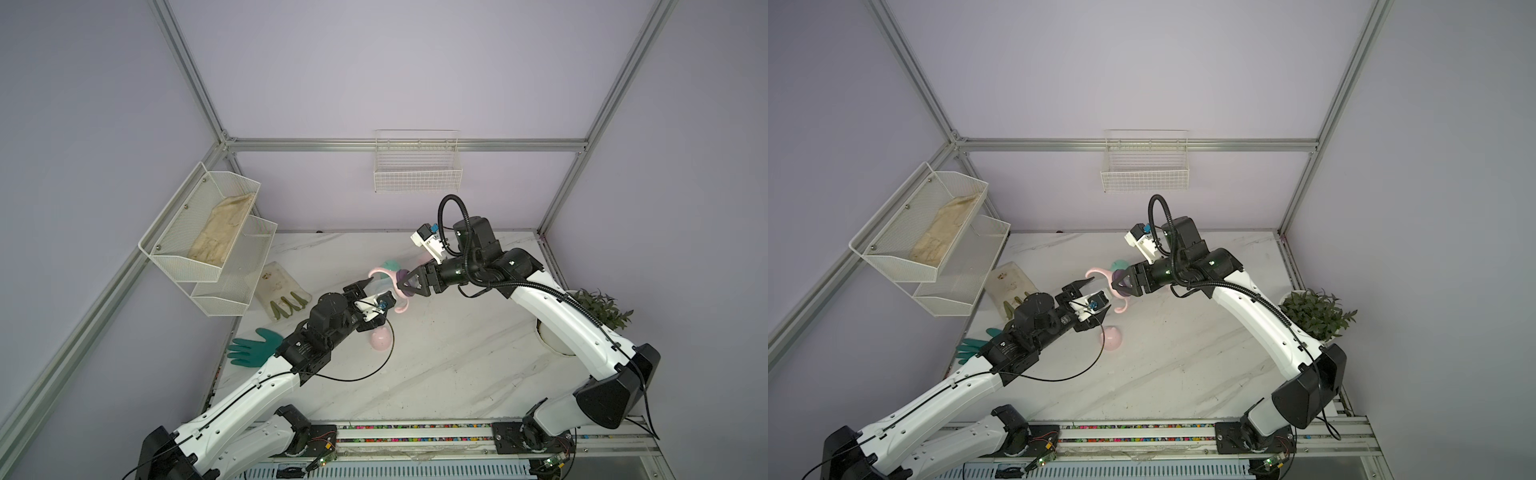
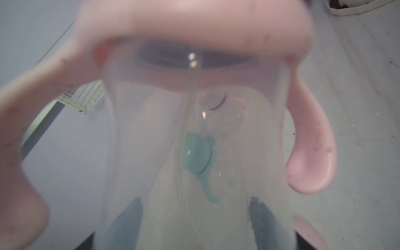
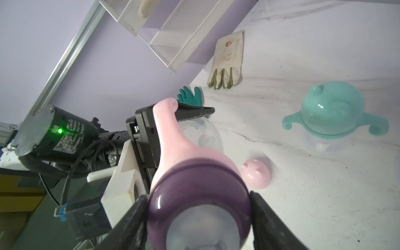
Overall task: Assemble the baby bottles
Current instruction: Screw the nipple onto the baby bottle.
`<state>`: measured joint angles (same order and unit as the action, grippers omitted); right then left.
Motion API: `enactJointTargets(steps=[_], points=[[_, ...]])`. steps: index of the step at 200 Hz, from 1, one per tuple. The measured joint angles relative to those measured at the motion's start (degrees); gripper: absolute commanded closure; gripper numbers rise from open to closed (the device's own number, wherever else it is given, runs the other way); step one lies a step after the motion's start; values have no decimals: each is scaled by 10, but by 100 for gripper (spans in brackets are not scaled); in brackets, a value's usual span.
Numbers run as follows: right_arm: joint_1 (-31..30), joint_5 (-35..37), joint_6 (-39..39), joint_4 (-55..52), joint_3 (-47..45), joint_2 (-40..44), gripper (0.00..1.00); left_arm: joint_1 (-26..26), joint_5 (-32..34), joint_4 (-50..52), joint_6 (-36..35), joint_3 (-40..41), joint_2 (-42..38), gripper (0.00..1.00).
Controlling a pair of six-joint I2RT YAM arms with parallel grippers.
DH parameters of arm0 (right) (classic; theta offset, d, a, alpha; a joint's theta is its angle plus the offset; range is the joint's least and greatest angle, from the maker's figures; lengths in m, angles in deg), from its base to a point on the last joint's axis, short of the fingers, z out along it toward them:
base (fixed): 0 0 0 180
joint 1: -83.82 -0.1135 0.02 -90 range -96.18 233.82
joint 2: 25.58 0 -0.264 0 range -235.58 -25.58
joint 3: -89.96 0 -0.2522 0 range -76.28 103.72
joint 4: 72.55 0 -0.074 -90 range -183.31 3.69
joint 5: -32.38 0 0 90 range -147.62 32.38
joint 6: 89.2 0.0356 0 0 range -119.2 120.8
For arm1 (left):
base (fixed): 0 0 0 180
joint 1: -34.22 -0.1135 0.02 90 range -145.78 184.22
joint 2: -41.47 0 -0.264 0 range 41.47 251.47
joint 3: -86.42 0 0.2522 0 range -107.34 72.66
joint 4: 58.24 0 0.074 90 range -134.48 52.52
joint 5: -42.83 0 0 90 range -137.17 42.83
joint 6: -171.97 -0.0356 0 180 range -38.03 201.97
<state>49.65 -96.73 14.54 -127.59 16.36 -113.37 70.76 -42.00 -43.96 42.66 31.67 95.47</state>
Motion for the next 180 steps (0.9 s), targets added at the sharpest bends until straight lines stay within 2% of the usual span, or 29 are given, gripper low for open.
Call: enactJointTargets(steps=[38,125,142,168,180], points=[[0,-20,29,54,1,-21,100,0,59,-58,-30,23,-4,100],[1,-26,59,95,11,-32,100,11,143,-199,-99,64,3,98],[1,-26,64,100,11,-32,100,12,150,-210,-110,65,4,89],[1,-26,66,100,12,-32,100,12,150,-223,-115,71,4,60],[1,-26,66,100,12,-32,100,12,145,-221,-114,72,4,60]])
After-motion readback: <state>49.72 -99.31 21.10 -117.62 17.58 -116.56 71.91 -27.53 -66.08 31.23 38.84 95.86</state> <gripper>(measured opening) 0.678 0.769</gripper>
